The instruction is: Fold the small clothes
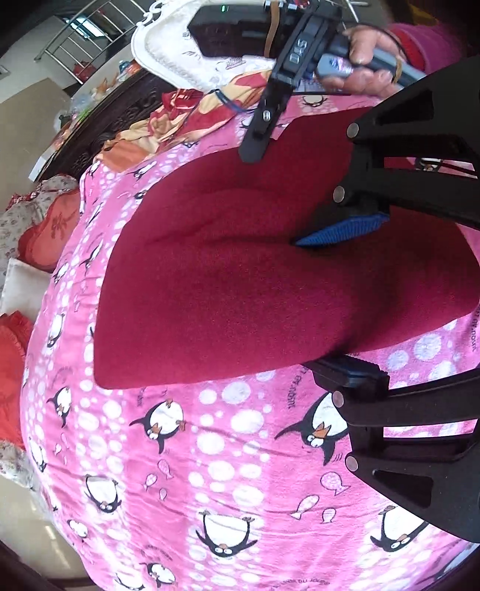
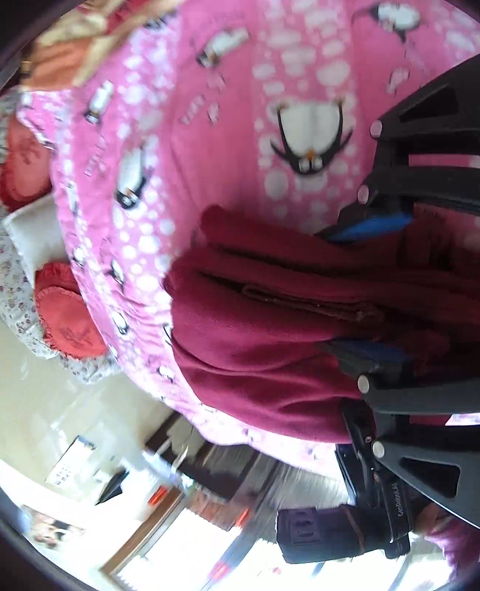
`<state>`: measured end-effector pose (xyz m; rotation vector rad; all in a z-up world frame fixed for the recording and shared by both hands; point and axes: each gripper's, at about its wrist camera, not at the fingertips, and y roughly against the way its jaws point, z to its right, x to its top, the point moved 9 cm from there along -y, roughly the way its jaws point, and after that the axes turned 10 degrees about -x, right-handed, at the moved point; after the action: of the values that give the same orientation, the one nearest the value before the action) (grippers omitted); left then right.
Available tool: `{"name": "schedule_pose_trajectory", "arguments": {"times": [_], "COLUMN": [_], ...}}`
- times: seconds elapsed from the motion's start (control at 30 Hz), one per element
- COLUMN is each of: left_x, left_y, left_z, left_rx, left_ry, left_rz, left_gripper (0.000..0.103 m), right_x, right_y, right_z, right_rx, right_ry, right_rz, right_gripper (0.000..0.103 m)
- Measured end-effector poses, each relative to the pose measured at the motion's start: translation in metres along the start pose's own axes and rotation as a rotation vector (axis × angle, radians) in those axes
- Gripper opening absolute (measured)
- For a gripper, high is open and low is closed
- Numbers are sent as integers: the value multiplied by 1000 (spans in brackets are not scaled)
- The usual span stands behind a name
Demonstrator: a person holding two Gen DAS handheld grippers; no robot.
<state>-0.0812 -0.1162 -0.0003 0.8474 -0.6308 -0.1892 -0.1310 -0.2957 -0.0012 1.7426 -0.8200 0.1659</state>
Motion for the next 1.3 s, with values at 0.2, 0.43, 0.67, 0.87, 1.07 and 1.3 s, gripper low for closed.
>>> {"name": "schedule_pose_trajectory", "arguments": {"times": [0.2, 0.43, 0.67, 0.87, 1.07, 1.3], "left_x": [2, 12, 13, 14, 16, 13], "left_y": [8, 33, 49, 61, 75, 85], "left_z": [-1, -4, -11, 1, 11, 22], "left_rx": [73, 196, 276, 313, 309, 314], "left_ry": [-25, -71, -77, -112, -97, -100], "left_rz": [12, 119, 168, 219, 252, 282], "left_gripper": [57, 57, 57, 57, 57, 57], "right_x": [6, -31, -44, -41, -31, -19], "right_y": [58, 28, 9, 35, 66, 73], "right_z": [-45, -74, -28, -42, -58, -65], "right_rx": [7, -60, -214, -192, -196, -278], "right_ry": [204, 380, 330, 292, 244, 200], "right_rz": [124, 57, 52, 85, 175, 215], "right_gripper": [42, 23, 20, 25, 48, 49]}}
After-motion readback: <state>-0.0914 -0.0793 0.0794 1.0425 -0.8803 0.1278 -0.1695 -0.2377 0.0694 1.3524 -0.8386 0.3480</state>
